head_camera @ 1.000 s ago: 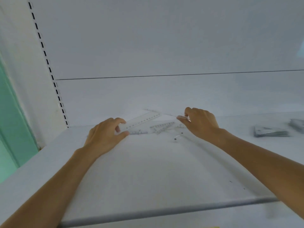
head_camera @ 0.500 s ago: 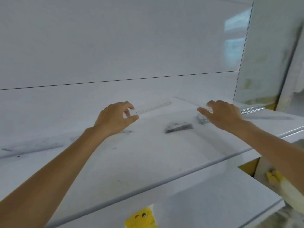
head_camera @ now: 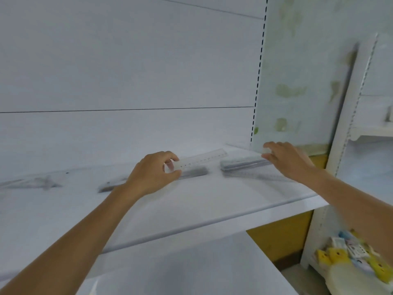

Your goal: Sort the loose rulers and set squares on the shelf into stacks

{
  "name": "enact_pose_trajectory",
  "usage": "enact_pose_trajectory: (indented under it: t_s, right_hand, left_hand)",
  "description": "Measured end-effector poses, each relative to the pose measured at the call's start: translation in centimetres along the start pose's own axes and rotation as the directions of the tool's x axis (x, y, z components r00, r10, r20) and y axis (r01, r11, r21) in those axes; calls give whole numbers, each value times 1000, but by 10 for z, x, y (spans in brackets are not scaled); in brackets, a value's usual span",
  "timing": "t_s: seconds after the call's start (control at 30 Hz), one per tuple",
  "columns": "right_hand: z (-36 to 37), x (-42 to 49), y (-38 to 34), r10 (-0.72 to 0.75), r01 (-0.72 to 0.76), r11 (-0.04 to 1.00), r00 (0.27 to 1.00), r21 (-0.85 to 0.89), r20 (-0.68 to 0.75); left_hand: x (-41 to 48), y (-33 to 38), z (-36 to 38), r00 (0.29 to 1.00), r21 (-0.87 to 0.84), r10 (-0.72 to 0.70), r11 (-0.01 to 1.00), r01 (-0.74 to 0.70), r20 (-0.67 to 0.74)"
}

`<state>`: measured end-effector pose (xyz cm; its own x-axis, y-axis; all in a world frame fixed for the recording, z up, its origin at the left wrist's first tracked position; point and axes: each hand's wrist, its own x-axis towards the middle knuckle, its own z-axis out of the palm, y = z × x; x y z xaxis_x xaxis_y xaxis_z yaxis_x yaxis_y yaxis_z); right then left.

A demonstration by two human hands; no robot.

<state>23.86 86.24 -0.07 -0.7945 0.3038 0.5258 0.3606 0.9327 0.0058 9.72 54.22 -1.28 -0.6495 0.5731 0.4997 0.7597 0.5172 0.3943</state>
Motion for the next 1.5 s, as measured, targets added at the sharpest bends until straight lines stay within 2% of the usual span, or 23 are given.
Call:
enact_pose_trajectory:
  t_s: [0.07, 0.17, 0.27, 0.37, 0.5, 0.63, 0.77, 0.87, 0.97, 1.1, 1.27, 1.4, 1.5]
  right_hand:
    - [3, 15, 25, -4, 5, 1000, 999, -25, 49]
    - [13, 31, 41, -55, 56, 998, 998, -15, 39]
    - [33, 36, 38, -160, 160, 987, 987, 31, -6]
    - [45, 45, 34, -213, 211, 975, 977, 75, 28]
    - [51, 57, 38, -227, 199, 935, 971, 292, 67]
    - [57, 67, 44, -225, 159, 885, 969, 437, 102]
    - [73, 62, 46, -299, 171, 875, 927, 453, 228]
    - [74, 60, 43, -287, 179, 880, 939, 440, 192]
    - [66, 57, 38, -285, 225, 912, 949, 344, 135]
    - [48, 29, 28, -243, 197, 858, 969, 474, 36]
    - [48, -19, 24, -293, 224, 880, 950, 419, 106]
    - [45, -22, 25, -290, 182, 870, 940, 458, 178]
    - [45, -24, 25, -277, 174, 875, 946, 451, 171]
  left_hand:
    - [1, 11, 11, 999, -6, -33, 999, 32, -20]
    - [-6, 20, 20, 995, -22, -79, 997, 78, -61]
    - [-15, 22, 21, 990, 73, -114, 990, 120, -78]
    - [-19, 25, 21, 984, 132, -161, 977, 169, -71]
    - [-21, 30, 24, 974, 127, -200, 969, 212, -105]
    - [-26, 31, 25, 967, 103, -222, 966, 235, -128]
    - [-31, 28, 23, 961, 134, -246, 955, 263, -129]
    - [-26, 30, 22, 961, 153, -245, 952, 264, -128]
    - [-14, 37, 24, 963, 123, -217, 964, 237, -157]
    - [6, 50, 32, 972, 89, -163, 980, 180, -170]
    - [41, 64, 59, 984, 115, -118, 984, 134, -134]
    - [70, 82, 90, 991, 89, -101, 990, 109, -85]
    - [92, 99, 112, 994, 50, -88, 995, 91, -58]
